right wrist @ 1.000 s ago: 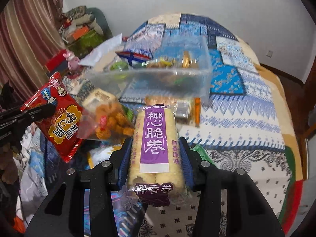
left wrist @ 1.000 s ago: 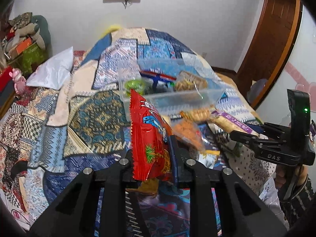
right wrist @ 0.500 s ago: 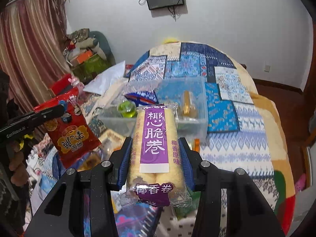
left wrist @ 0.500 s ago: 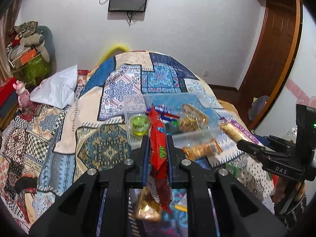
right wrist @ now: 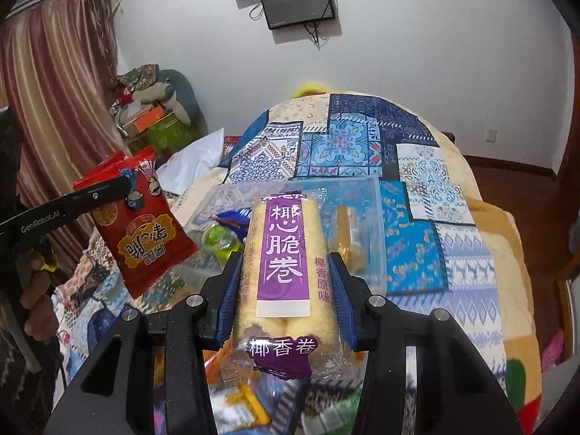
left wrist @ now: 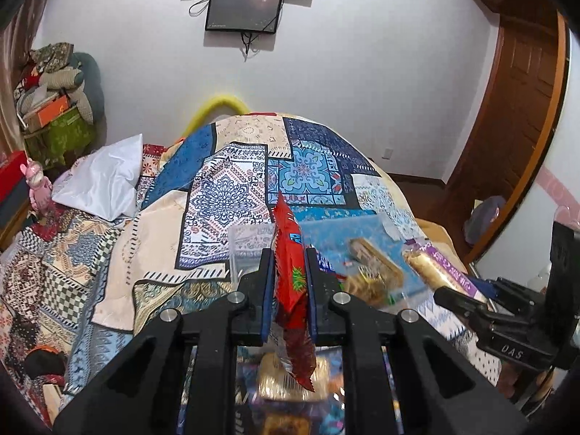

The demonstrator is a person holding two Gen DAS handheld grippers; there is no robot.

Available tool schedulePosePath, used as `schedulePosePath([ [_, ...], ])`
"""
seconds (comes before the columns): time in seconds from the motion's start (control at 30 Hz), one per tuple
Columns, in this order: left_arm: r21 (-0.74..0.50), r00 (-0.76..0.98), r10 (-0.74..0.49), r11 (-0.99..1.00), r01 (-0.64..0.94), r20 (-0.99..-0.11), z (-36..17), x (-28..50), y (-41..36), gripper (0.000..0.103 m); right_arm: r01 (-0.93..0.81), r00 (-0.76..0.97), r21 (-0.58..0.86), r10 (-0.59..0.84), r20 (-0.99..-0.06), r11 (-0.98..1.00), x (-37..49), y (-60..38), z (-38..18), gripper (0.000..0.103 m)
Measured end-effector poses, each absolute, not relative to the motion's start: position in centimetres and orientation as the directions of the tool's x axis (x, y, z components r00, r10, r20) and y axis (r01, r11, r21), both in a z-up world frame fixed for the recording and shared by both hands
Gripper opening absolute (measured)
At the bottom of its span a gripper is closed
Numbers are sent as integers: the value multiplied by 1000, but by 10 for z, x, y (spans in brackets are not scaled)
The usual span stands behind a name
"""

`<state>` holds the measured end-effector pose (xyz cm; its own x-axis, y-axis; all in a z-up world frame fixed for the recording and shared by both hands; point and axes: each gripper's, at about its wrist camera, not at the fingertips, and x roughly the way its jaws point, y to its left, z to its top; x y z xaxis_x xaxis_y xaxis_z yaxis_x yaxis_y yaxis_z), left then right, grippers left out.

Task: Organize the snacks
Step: 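Carry the red bag into the box with left tool while right drops the coconut roll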

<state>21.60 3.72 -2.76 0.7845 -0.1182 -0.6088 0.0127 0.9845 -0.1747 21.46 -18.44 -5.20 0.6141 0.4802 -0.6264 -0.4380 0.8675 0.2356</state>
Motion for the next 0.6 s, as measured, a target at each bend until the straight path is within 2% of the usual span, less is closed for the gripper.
schedulePosePath([
  [0.3,-215,765,-144,977,7,-628,-56,270,32,15,-423,594,253,477,-648,870,259,-170,-70,43],
  [0.6,-165,758,-88,986,-27,-647,-87,287,35,15,-432,553,251,474,-685,866,284,-145,-92,43],
])
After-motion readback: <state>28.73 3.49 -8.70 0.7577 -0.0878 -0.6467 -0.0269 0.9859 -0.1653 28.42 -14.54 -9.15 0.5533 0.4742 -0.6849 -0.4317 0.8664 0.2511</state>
